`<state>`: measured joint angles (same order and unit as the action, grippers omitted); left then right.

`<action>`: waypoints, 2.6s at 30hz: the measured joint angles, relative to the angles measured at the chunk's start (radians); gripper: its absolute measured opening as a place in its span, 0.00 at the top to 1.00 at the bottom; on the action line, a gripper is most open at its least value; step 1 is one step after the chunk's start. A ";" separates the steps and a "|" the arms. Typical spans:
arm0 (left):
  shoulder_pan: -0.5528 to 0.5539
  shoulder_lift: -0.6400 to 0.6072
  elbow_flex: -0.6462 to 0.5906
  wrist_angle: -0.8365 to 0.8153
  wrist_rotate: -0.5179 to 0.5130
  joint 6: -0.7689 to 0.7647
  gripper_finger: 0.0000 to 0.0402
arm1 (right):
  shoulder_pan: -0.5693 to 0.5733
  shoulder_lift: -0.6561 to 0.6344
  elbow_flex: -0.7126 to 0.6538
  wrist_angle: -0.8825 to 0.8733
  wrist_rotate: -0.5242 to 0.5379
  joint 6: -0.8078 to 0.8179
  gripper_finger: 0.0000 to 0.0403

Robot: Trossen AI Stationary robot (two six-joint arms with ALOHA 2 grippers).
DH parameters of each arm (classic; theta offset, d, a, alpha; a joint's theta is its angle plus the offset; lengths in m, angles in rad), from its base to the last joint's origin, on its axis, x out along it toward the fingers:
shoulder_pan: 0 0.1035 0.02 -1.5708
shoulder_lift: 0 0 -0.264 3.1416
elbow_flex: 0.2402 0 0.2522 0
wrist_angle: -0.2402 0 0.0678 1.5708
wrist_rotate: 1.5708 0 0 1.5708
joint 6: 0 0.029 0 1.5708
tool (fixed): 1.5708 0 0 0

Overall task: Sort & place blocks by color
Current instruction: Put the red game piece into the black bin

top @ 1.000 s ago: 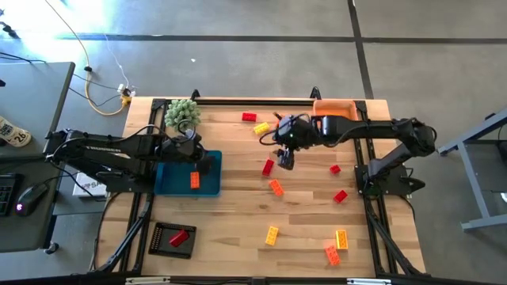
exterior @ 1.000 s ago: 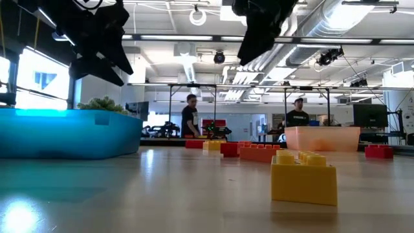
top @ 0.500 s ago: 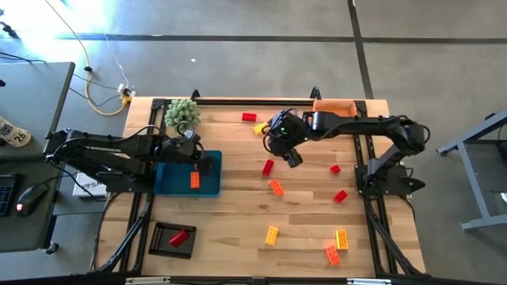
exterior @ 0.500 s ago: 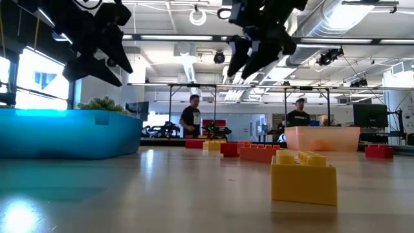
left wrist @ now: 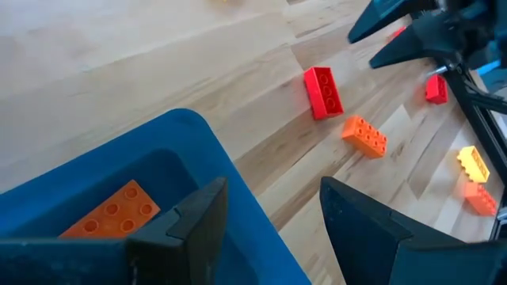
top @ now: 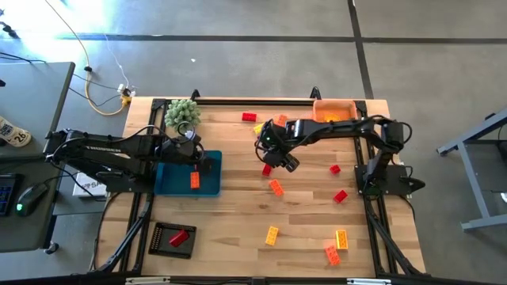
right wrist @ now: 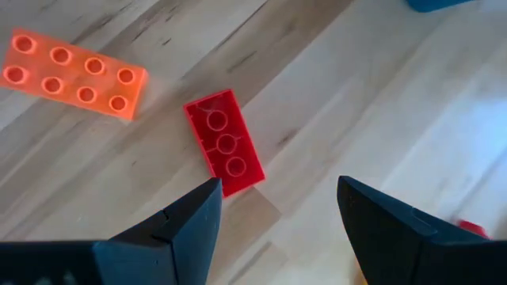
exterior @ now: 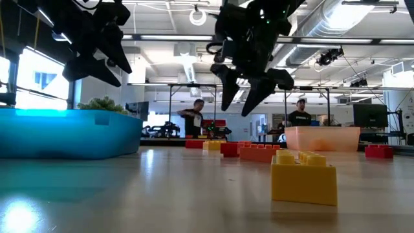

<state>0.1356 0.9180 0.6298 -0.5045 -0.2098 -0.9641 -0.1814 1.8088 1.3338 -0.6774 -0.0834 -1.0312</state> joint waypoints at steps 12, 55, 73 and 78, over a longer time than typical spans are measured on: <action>0.000 0.000 0.000 0.000 -0.003 0.006 0.53 | 0.000 0.117 0.000 0.035 -0.050 -0.049 0.41; 0.000 0.000 0.000 -0.007 -0.009 0.126 0.53 | -0.008 0.220 0.002 0.076 -0.086 0.406 0.81; 0.003 0.000 0.000 0.130 0.035 0.489 0.53 | 0.060 0.220 0.263 0.009 -0.096 0.848 0.81; 0.003 0.000 0.000 0.170 0.041 0.595 0.53 | 0.077 0.219 0.402 -0.079 -0.053 0.922 0.81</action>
<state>0.1383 0.9180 0.6300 -0.3340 -0.1684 -0.3694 -0.1042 2.0274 1.7356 -0.7565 -0.1362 -0.1092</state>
